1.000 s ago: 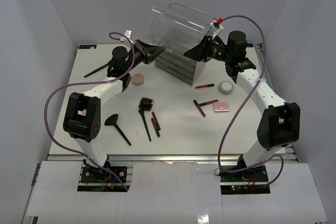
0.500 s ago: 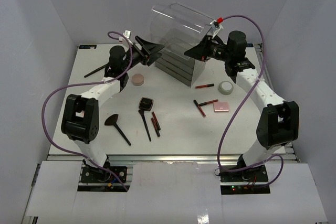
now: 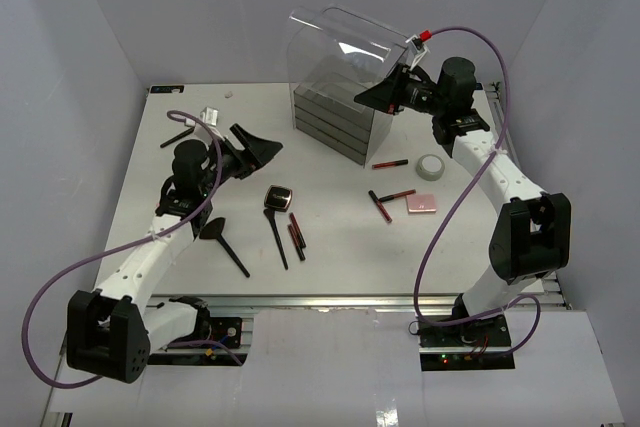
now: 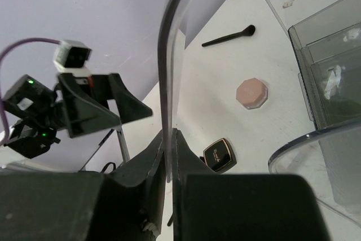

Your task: Organize the makeup

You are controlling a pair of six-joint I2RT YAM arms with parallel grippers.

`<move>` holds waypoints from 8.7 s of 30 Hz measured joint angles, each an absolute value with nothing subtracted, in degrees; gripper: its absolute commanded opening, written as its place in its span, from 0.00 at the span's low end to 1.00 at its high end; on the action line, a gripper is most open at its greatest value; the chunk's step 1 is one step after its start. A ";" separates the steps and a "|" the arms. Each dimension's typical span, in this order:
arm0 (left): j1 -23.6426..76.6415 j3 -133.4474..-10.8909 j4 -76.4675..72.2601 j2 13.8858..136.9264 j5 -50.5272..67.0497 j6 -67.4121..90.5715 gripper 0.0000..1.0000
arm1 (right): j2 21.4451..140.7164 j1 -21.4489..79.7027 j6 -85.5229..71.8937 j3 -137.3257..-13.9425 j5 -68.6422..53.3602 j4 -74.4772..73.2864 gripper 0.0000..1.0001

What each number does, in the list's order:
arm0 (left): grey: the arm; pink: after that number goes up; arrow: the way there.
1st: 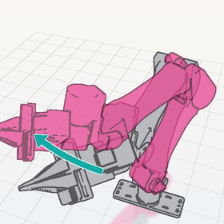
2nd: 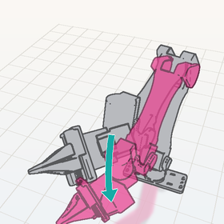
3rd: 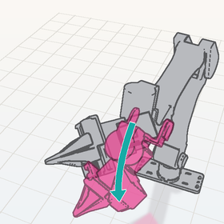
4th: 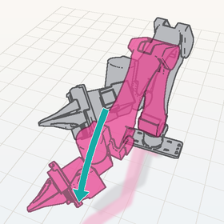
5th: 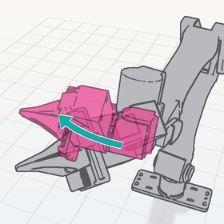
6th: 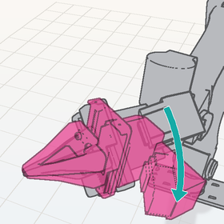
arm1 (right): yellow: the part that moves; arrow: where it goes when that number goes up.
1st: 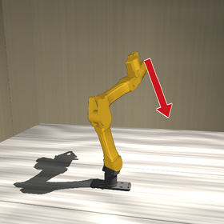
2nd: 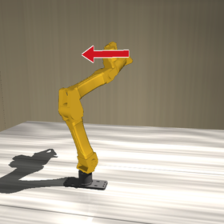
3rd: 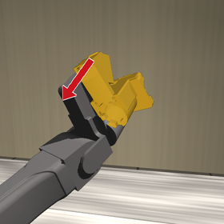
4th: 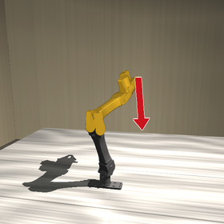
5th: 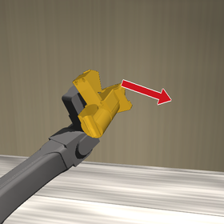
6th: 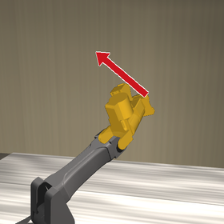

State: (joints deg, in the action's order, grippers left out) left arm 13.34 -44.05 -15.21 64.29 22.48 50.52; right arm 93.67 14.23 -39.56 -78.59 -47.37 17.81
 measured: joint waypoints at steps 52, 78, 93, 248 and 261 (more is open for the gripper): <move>29.47 -50.65 4.34 96.14 -11.20 19.15 0.63 | 93.71 13.89 -43.16 -77.82 -49.16 21.11 0.09; 29.47 -48.69 -20.89 88.33 2.29 43.54 0.42 | 93.71 13.88 -43.22 -76.91 -49.36 21.96 0.09; 28.93 -54.57 -49.90 105.59 3.70 61.96 0.41 | 93.69 13.82 -45.90 -76.16 -49.70 24.30 0.09; 17.86 -47.10 -51.73 105.71 16.95 56.50 0.05 | 93.04 13.50 -49.14 -72.53 -51.20 30.17 0.09; 20.88 -62.51 -65.79 117.34 21.06 67.78 0.07 | 91.87 13.50 -51.03 -72.24 -51.33 30.22 0.09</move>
State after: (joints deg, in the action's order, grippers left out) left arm 20.88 -62.51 -65.79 117.34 21.06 67.78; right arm 91.87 13.50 -51.03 -72.24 -51.33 30.22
